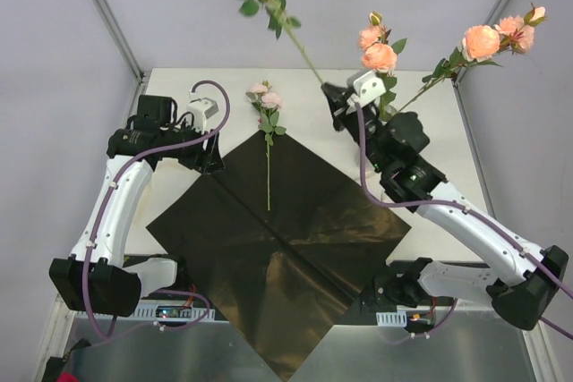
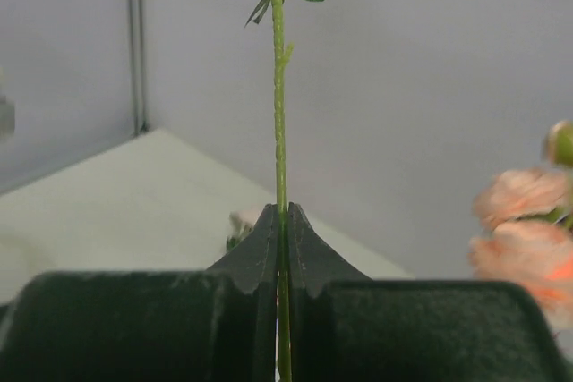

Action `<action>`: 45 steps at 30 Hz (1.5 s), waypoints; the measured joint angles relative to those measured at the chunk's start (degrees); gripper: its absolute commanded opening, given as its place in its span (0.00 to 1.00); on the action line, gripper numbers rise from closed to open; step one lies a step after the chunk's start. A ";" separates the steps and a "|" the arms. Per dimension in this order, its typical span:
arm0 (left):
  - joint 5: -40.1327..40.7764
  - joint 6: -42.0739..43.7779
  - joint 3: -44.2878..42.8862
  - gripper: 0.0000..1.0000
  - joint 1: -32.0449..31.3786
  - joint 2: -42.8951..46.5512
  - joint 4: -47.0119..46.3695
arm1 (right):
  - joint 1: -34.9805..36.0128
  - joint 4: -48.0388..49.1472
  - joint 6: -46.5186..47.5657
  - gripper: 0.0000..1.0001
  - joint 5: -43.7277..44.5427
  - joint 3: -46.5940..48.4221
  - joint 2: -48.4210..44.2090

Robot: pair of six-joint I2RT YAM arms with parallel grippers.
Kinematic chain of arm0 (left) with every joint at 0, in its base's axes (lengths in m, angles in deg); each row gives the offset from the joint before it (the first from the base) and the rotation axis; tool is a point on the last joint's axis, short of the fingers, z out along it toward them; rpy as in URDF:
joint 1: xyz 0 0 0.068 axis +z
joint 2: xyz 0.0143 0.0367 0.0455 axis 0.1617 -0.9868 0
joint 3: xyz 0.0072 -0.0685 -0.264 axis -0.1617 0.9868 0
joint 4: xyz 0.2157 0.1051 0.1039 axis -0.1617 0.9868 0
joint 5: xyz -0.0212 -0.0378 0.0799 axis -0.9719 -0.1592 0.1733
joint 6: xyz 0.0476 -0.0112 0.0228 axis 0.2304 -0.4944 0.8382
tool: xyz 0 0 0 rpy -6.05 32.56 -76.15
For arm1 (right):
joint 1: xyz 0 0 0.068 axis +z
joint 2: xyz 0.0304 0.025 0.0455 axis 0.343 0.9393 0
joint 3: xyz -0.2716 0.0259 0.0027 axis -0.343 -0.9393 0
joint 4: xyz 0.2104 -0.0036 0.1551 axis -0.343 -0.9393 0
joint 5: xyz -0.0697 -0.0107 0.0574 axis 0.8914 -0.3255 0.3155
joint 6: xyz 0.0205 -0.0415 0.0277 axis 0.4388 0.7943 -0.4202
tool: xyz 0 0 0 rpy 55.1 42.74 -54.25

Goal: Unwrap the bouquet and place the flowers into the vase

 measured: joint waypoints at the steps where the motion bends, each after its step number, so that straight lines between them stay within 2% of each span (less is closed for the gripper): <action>1: -0.11 0.00 0.00 0.56 0.00 0.00 -0.07 | 0.48 -2.25 -1.73 0.01 -0.33 -1.95 -0.74; 9: -0.33 -0.07 0.11 0.56 0.00 0.92 -0.81 | 2.14 -18.36 -16.00 0.01 1.05 -16.61 0.42; 14: -0.48 -0.28 0.11 0.56 0.00 1.11 -0.92 | 6.08 -24.02 -21.62 0.01 0.94 -19.98 6.23; 15: -0.48 -0.28 0.11 0.56 0.00 1.14 -0.92 | 6.80 -24.28 -22.58 0.05 0.79 -19.96 7.93; 16: -0.48 -0.28 0.11 0.56 0.02 1.18 -0.92 | 7.32 -24.74 -23.47 0.20 0.68 -19.80 9.88; 17: -0.46 -0.28 0.11 0.56 0.02 1.27 -0.92 | 7.69 -25.62 -24.30 0.31 0.39 -19.23 12.09; 23: -0.44 -0.28 0.11 0.56 0.02 2.27 -0.94 | 7.69 -32.74 -26.62 0.48 -0.37 -8.33 29.07; 35: -0.17 0.00 0.13 0.57 0.37 3.91 -0.92 | 3.30 -35.60 -23.61 0.49 -4.28 9.97 42.21; 43: -0.20 0.00 0.13 0.57 0.37 3.91 -0.92 | 2.60 -35.95 -23.19 0.47 -6.49 11.26 47.89; 45: -0.20 0.00 0.13 0.57 0.37 3.91 -0.92 | 2.64 -35.95 -23.26 0.43 -6.82 11.15 48.65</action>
